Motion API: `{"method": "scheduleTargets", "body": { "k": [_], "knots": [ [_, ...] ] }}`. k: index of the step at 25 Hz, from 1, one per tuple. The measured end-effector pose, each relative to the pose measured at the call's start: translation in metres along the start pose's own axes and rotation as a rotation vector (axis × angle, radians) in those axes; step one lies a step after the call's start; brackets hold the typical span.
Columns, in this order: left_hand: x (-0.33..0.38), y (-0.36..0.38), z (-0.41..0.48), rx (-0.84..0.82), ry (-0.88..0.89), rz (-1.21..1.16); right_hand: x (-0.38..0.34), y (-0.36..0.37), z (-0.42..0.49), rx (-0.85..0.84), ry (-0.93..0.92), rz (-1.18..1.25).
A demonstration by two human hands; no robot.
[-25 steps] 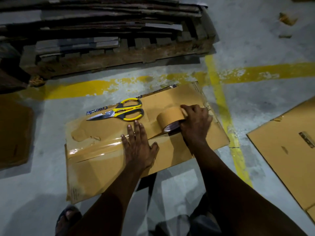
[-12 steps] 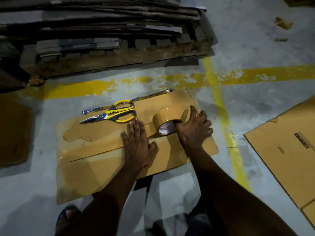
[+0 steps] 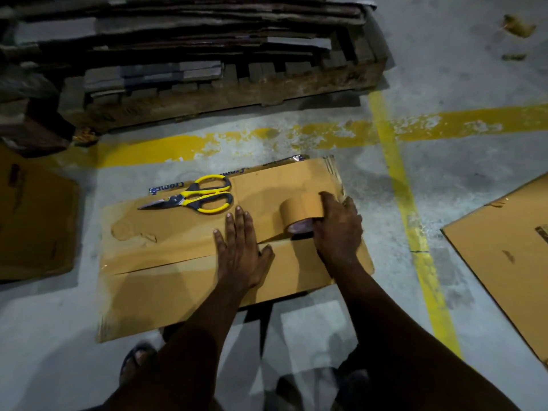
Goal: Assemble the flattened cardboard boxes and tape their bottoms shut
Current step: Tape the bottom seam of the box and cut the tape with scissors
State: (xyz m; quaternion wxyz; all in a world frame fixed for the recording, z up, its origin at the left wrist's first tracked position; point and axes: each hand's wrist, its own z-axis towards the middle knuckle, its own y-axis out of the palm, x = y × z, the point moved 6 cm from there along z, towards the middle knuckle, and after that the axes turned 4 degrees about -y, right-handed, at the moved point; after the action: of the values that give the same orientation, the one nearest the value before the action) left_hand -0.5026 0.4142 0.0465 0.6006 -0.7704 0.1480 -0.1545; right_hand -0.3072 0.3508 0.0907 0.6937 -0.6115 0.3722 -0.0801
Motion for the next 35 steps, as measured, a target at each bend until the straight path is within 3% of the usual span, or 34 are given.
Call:
{"method": "scheduleTargets", "body": {
  "k": [3, 8, 12, 18, 23, 27, 29, 33, 35],
  "knots": [
    [-0.002, -0.001, 0.002, 0.008, -0.02, -0.006, 0.019, -0.013, 0.009, 0.091, 0.062, 0.149],
    [0.027, -0.002, 0.006, 0.01, -0.013, -0.027, 0.032, -0.001, 0.018, 0.032, 0.089, 0.227],
    [0.034, -0.001, 0.008, 0.036, -0.062, -0.025, 0.06, -0.028, 0.036, 0.217, 0.18, 0.41],
    [0.066, -0.002, 0.015, 0.02, 0.032, -0.013, 0.078, -0.017, 0.041, 0.101, 0.2, 0.386],
    [0.068, -0.003, 0.018, 0.023, 0.023, -0.016, 0.08, -0.032, 0.035, 0.32, 0.238, 0.457],
    [0.094, -0.003, 0.018, -0.01, 0.082, -0.04, 0.09, -0.021, 0.044, 0.091, 0.18, 0.493],
    [0.113, -0.002, 0.018, 0.004, 0.109, -0.064, 0.089, -0.027, 0.049, 0.071, 0.125, 0.481],
    [0.114, 0.002, 0.018, 0.012, 0.087, -0.053, 0.102, -0.033, 0.047, 0.269, 0.359, 0.582],
    [0.115, 0.0, 0.019, 0.012, 0.106, -0.043, 0.108, -0.021, 0.046, 0.228, 0.411, 0.651]
  ]
}}
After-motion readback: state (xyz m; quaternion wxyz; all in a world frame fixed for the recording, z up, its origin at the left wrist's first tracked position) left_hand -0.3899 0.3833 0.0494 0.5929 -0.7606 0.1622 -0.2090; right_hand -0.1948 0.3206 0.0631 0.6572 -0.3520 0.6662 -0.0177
